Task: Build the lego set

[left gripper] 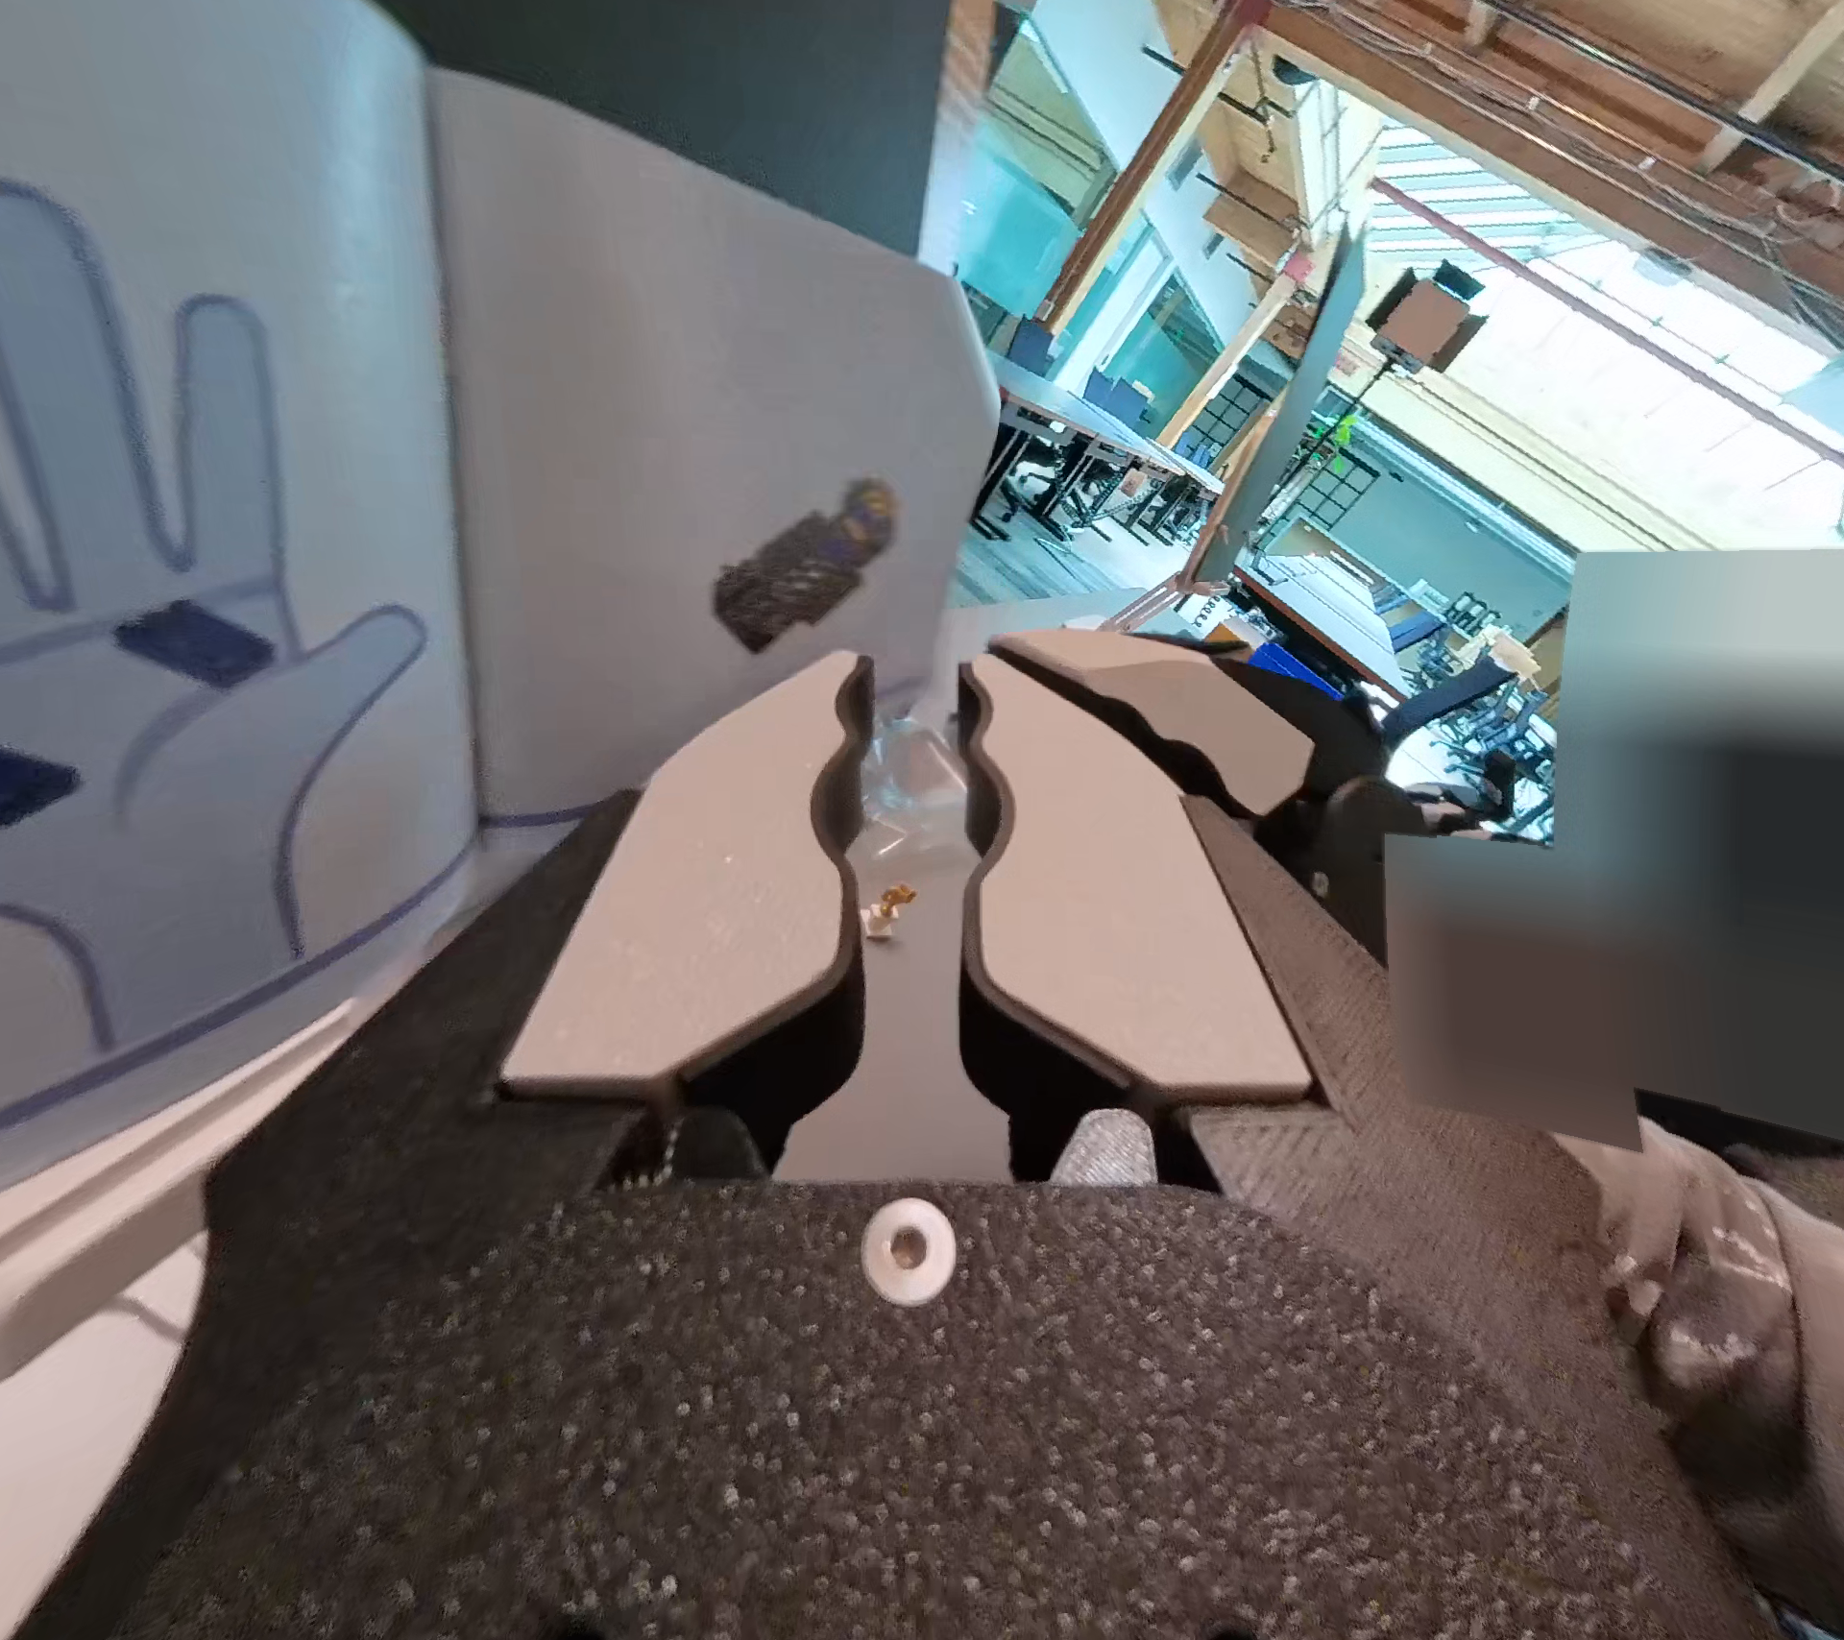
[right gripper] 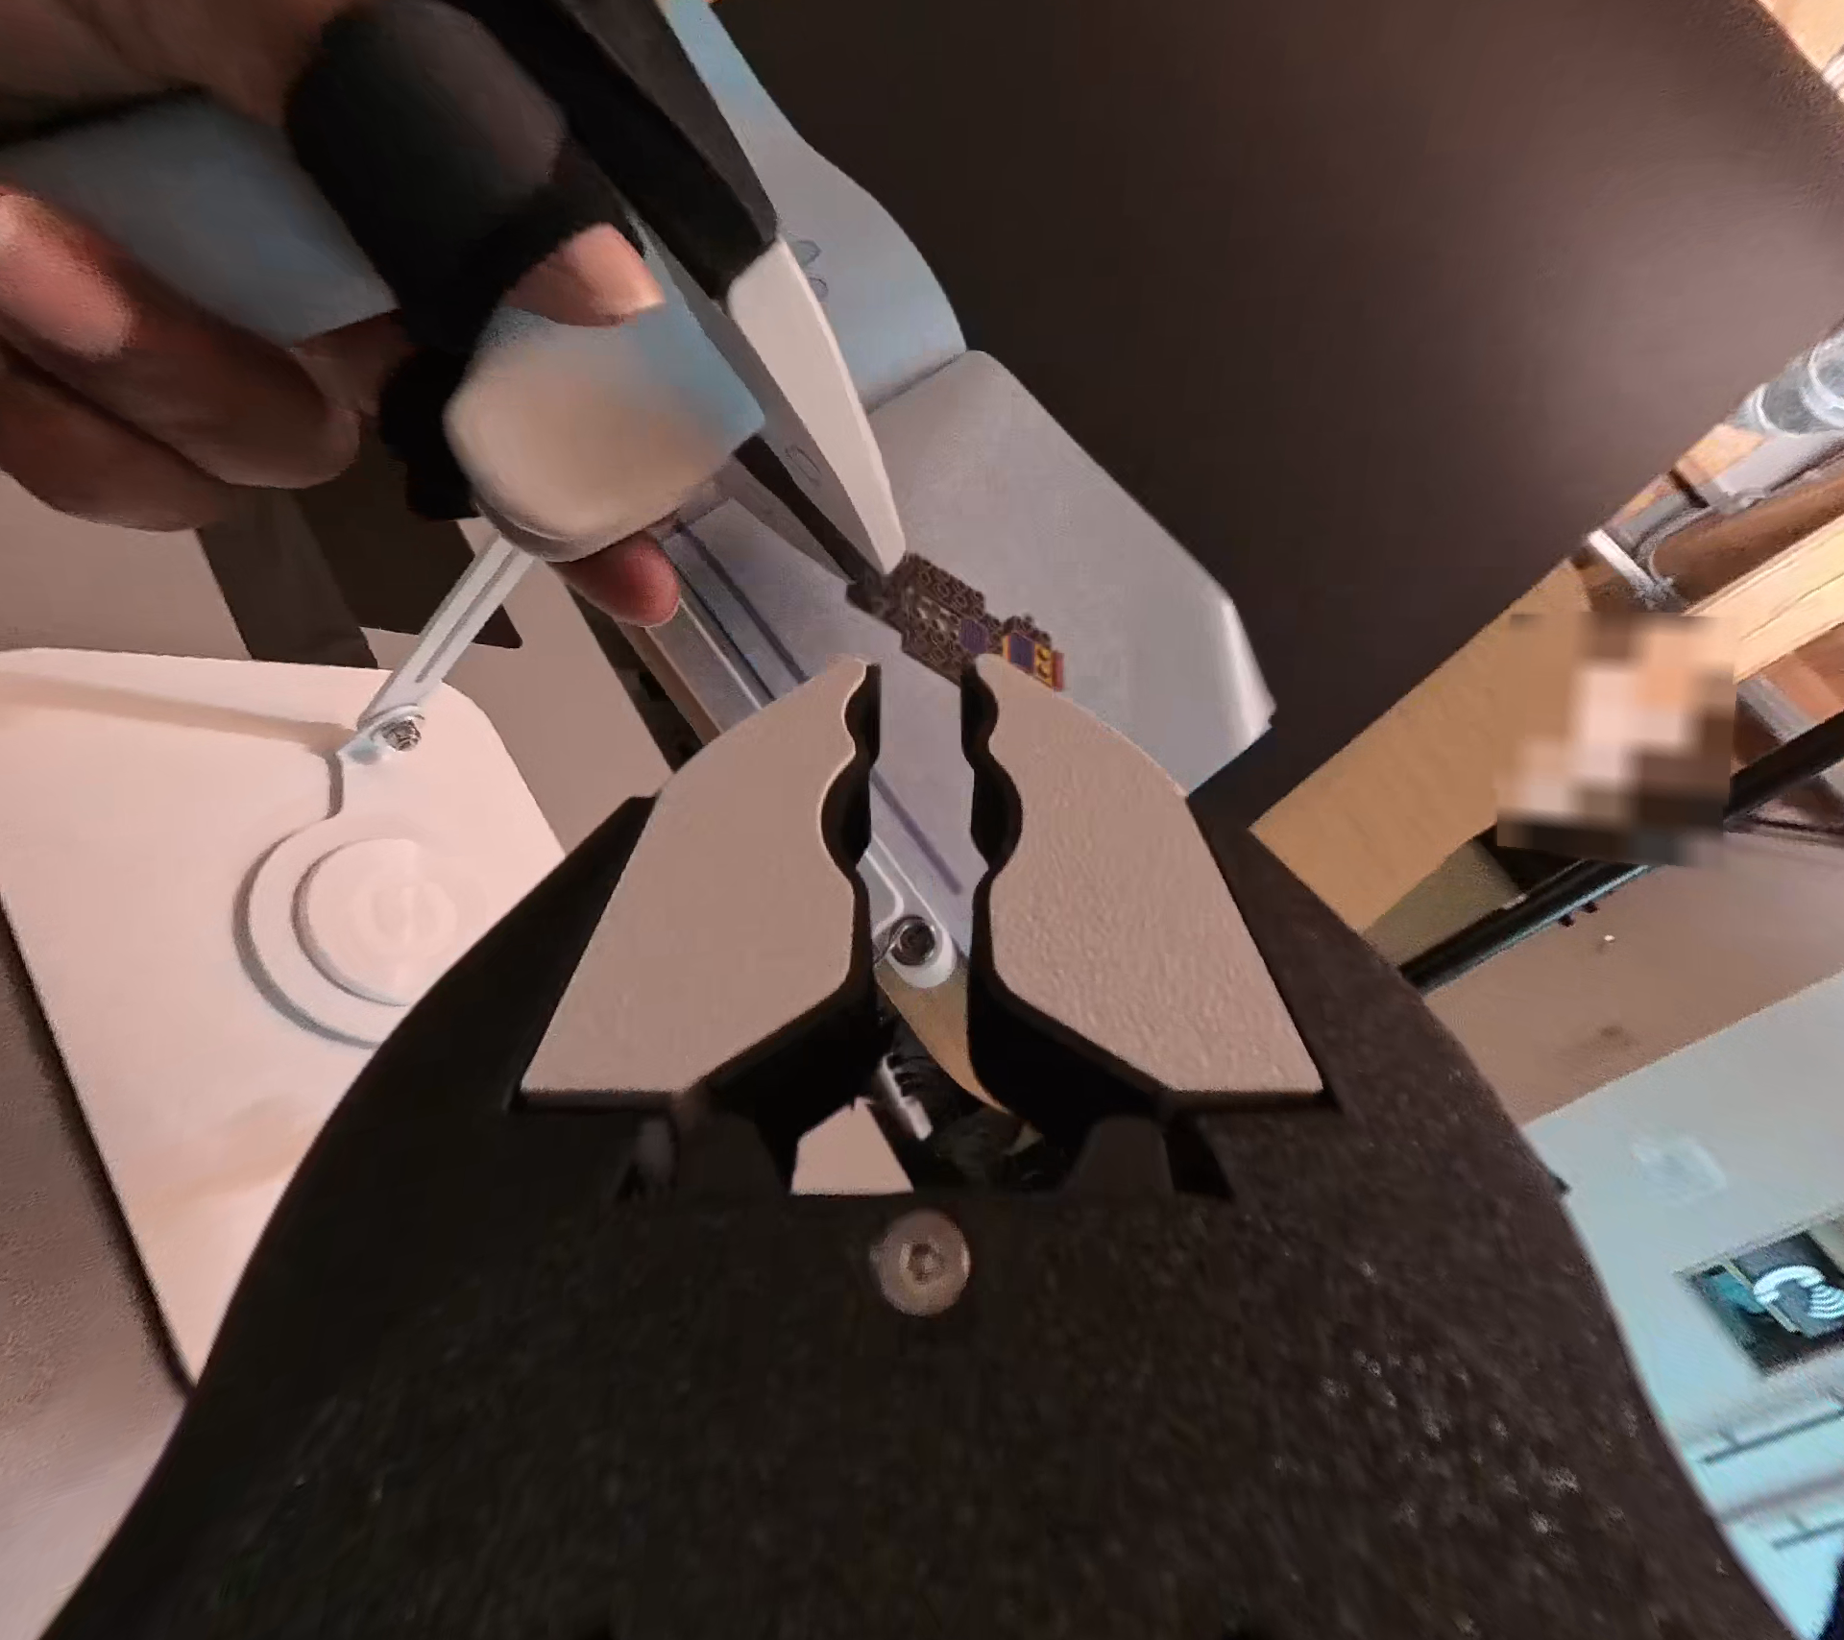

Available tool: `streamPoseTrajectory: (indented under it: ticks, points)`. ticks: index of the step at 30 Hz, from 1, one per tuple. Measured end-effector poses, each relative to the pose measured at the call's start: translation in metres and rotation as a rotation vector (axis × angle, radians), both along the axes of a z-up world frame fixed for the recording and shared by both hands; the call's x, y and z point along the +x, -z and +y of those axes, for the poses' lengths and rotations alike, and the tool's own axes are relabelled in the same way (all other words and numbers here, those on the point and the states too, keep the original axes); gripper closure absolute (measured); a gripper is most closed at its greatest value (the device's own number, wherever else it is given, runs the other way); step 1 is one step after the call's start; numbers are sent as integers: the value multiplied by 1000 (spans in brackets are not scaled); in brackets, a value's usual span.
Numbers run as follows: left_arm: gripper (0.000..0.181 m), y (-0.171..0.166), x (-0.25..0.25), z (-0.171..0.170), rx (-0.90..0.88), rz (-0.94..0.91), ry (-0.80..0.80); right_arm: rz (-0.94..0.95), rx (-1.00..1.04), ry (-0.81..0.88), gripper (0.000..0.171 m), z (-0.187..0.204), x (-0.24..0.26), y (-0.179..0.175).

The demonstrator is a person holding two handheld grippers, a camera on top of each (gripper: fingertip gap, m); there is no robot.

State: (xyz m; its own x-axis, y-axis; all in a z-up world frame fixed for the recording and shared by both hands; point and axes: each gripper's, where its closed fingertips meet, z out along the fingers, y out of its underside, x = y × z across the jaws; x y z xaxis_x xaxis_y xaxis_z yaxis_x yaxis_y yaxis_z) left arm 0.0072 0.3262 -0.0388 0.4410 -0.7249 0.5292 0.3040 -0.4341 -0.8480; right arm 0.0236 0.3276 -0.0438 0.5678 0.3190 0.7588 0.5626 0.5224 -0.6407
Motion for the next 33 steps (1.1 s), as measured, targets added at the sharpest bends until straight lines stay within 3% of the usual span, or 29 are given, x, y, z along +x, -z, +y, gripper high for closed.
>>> streamPoseTrajectory:
  ticks: [5, 14, 18, 21, 28, 30, 33]
  points:
    - [160, 2, 6, 1, 56, 106, -35, 80, -65, 25, 156, 11, 11, -8]
    - [162, 7, 9, -2, 77, 148, -68, 143, -204, 124, 127, 66, 23, -36]
    - [162, 11, 1, -5, 109, 199, -87, 129, -261, 144, 141, 80, 22, -29]
    - [162, 8, -6, -3, 127, 207, -117, 130, -187, 147, 171, 72, 22, -29]
    - [158, -2, -7, 4, 101, 131, -125, 12, 68, 121, 171, 36, 4, -24]
    - [158, 0, -7, 3, 98, 137, -128, 37, 46, 129, 161, 41, 9, -28]
    - [158, 5, -6, 2, 97, 151, -128, 103, -129, 113, 124, 58, 15, -29]
